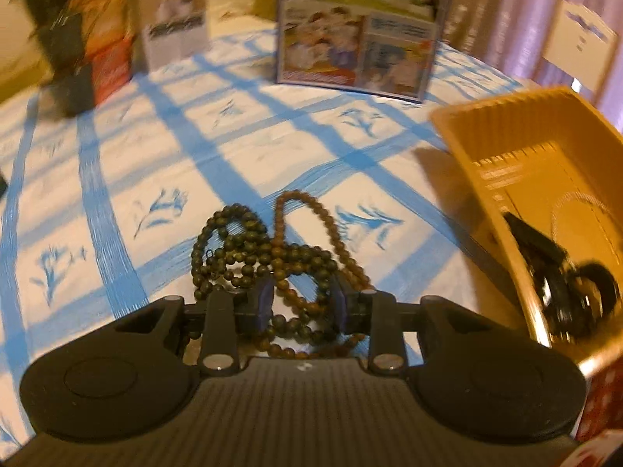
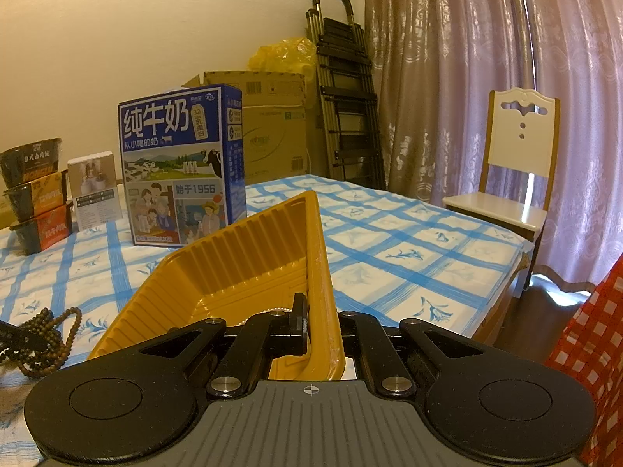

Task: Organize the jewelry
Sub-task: 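Return the left tool to the pile and grasp the light brown bead strand, then lift the bead strand over the tray, lower it in, open the left tool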

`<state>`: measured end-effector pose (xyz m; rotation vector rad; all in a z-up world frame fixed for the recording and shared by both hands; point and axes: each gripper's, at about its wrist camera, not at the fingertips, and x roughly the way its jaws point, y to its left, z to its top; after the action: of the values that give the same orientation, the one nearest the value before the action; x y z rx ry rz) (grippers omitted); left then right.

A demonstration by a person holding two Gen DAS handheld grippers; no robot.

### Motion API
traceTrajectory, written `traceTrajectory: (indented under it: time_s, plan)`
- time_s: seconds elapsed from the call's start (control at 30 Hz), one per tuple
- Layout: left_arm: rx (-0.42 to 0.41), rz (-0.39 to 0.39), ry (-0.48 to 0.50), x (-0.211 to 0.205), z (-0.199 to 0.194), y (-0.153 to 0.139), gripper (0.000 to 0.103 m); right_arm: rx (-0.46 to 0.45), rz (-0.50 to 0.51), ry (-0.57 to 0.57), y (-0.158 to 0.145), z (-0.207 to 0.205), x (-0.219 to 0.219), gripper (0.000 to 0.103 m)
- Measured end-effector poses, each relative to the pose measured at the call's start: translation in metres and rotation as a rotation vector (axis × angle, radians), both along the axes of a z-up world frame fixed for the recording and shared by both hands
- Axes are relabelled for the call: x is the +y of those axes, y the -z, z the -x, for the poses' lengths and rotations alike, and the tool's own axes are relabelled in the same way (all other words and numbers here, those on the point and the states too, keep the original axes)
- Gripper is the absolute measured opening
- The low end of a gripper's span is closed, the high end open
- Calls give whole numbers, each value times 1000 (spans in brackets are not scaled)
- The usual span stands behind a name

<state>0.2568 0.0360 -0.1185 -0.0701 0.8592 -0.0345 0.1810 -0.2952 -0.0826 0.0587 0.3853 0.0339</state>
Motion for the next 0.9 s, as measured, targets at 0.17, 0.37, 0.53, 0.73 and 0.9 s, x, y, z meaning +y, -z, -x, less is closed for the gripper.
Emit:
traceTrajectory:
  time_s: [0.17, 0.37, 0.53, 0.73, 0.9]
  plan:
    - [21, 53, -70, 7, -7, 7, 21, 0, -1, 0, 0, 0, 0, 5]
    - [15, 49, -73, 5, -10, 10, 6, 0, -1, 0, 0, 0, 0, 5]
    - [-49, 99, -11, 0, 3, -9, 6, 1, -2, 1, 0, 0, 0, 5]
    - [-117, 131, 180, -22, 53, -43, 6, 2, -3, 0, 0, 0, 0, 5]
    - [-95, 152, 226, -21, 95, -54, 6, 1, -3, 1, 1, 0, -1, 5]
